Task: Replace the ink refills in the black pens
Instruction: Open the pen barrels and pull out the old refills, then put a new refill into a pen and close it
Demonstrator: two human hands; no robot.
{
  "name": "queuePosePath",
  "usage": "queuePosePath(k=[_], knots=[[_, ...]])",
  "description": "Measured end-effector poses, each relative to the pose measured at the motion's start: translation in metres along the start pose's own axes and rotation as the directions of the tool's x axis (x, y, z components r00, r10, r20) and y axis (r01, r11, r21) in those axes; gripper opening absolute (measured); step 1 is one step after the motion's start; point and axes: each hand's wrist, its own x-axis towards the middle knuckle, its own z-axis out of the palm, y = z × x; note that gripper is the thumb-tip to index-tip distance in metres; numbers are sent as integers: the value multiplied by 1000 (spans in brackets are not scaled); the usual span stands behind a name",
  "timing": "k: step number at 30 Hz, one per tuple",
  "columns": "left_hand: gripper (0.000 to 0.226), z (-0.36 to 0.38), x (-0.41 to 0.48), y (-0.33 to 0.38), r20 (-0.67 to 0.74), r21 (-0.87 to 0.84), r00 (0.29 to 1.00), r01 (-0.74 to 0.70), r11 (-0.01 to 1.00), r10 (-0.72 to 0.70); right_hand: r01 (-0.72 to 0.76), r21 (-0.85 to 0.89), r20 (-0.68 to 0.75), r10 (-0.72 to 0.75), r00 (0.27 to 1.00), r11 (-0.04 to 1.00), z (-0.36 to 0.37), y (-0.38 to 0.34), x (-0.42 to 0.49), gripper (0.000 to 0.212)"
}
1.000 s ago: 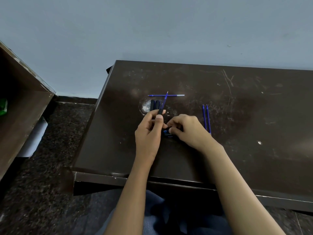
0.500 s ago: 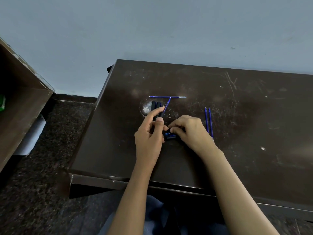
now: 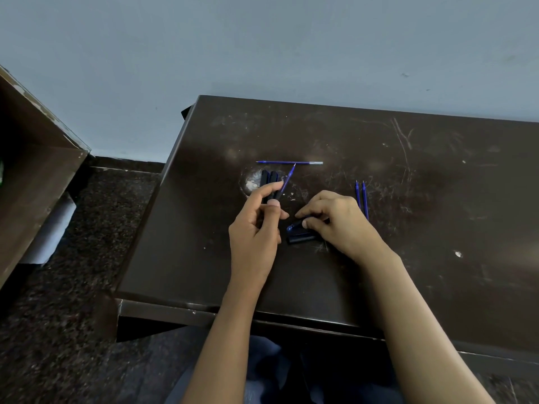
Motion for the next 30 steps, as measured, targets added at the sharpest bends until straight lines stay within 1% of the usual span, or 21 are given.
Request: queuePosePath(k=[2,3,4,5,6,7,8,9,10,11,13,14,16,22,26,30], knots=[[27,1,0,0,0,9,1000,11,1000,-11,-33,-13,-134,30,990,999,-1,-1,1,17],[27,1,0,0,3,11,1000,14,1000,-14,-72,34,-232,78,970,997,-2,-2,1,16],[27,1,0,0,10,10,1000,18,1000,-18,-122,143,-321,162,933,982,-5,-4,1,15],[27,1,-1,1,18,10,1000,22,1000,-22,-158,312,-369,273,888,937,-7,-5,2,14],[27,0,-1,1,29,11,999,29,1000,-29,-162,510,-360,381,852,845,-10,-6,3,12],[27,0,-1,1,40,16,998,38,999,-39,-146,687,-302,462,834,712,-14,-8,4,11],[27,-1,0,1,56,23,997,51,998,-52,-129,820,-213,505,837,558,-16,-10,4,12],[27,0,0,1,75,31,995,64,997,-66,-121,905,-120,516,848,409,-19,-12,4,13],[27,0,0,1,96,38,992,76,996,-79,-121,952,-42,513,857,280,-21,-13,4,14],[27,1,0,1,114,40,989,86,996,-90,-124,976,15,508,861,181,-22,-16,5,14],[27,2,0,1,146,36,984,98,995,-102,-123,991,76,509,858,59,-24,-20,5,13],[27,3,-1,2,160,36,981,101,994,-105,-120,992,88,513,854,30,-24,-21,5,13],[27,4,-2,2,182,38,977,104,994,-109,-128,991,93,521,849,31,-24,-22,5,13],[28,5,-2,1,192,41,976,94,995,-100,-182,973,93,478,874,144,-22,-23,5,14],[28,5,-1,-1,185,54,978,83,995,-92,-192,964,89,457,885,184,-21,-24,5,14],[26,5,0,-4,185,98,981,43,994,-60,-246,928,111,421,900,280,-16,-24,4,8]])
